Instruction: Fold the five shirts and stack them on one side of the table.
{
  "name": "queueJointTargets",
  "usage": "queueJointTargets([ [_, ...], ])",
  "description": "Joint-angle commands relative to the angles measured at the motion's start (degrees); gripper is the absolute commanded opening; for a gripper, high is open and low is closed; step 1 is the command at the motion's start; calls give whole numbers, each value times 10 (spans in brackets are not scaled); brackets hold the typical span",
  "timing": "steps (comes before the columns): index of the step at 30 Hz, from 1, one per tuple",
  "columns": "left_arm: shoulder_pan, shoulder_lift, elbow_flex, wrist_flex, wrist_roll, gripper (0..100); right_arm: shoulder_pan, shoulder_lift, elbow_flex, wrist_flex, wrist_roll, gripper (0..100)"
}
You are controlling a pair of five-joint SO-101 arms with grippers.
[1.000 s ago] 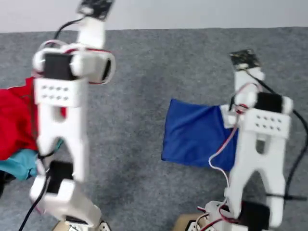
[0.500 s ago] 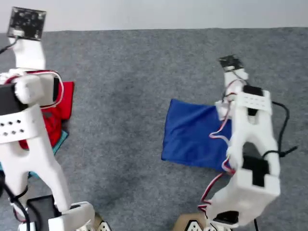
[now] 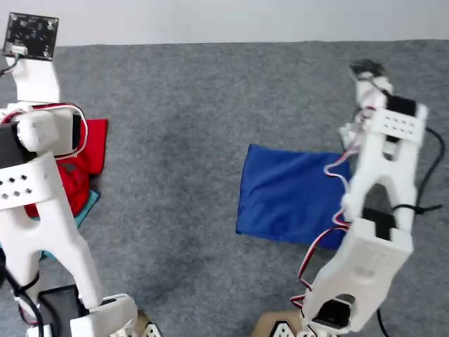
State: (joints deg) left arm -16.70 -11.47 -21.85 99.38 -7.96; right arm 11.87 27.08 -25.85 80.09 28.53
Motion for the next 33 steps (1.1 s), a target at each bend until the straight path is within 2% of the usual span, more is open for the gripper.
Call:
queueJointTargets([
  [1, -4, -23, -2, 11, -3, 7, -67, -56, -48, 57, -20, 9],
  [6, -4, -25, 11, 11, -3, 7, -142, -28, -42, 55, -63, 9],
  [11, -4, -51, 60, 11, -4, 7, -194, 49, -43, 10, -63, 9],
  [21, -4, -120, 161, 11, -6, 7, -242, 166, -48, -124, -62, 9],
  [28, -4, -135, 167, 11, -6, 7, -240, 97, -107, -25, -62, 9],
  [33, -4, -144, 167, 11, -6, 7, -219, 42, -107, 103, -62, 9],
])
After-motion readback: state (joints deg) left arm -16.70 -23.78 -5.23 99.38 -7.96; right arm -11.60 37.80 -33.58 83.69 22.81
